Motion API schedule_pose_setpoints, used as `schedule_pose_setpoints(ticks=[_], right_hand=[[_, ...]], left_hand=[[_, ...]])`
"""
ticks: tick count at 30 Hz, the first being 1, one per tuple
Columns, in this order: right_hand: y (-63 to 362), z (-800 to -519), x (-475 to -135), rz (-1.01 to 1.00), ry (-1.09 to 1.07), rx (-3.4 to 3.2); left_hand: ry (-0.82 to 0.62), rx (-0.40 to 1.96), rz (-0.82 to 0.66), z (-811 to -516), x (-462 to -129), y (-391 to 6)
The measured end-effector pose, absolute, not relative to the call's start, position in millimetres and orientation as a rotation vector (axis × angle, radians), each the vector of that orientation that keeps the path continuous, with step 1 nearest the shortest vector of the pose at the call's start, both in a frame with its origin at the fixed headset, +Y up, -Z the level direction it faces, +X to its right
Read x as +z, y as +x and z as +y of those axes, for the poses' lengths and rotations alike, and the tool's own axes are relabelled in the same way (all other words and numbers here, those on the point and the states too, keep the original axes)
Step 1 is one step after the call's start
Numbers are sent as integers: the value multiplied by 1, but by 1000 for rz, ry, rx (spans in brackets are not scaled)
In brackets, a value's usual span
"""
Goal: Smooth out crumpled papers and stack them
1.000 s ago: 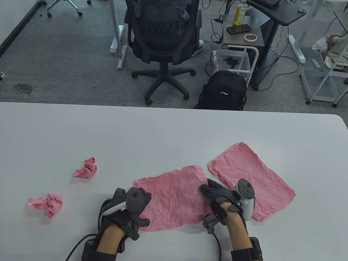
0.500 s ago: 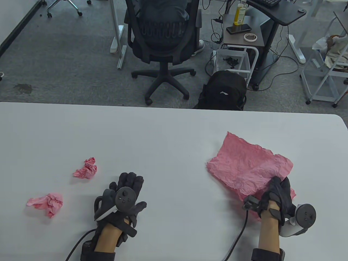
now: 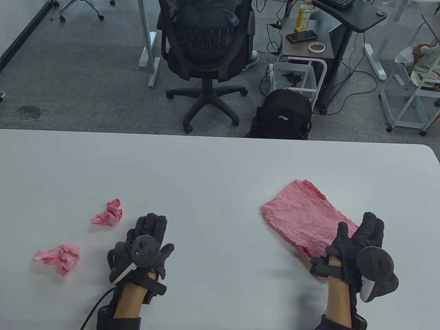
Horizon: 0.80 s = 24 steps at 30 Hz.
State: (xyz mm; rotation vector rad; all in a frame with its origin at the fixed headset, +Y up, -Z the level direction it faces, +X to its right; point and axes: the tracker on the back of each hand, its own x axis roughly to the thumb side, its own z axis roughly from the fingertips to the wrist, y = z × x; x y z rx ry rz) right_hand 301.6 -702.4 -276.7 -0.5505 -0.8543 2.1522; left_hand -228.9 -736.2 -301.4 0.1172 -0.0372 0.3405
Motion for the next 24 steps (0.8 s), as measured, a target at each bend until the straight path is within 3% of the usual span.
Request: schedule_pose_setpoints(ticks=[4, 9, 13, 19, 24], right_hand=[[284, -696, -279, -888, -437, 2208], [267, -695, -282, -870, -354, 2261], [258, -699, -286, -824, -304, 2255], [252, -702, -289, -795, -254, 2247], [253, -707, -291, -736, -241, 2178]], left_hand=[[97, 358, 207, -726, -328, -258], [111, 207, 334, -718, -363, -274], [-64, 50, 462, -725, -390, -279], [-187, 5, 536, -745, -407, -283], [-181, -100, 533, -752, -407, -285]])
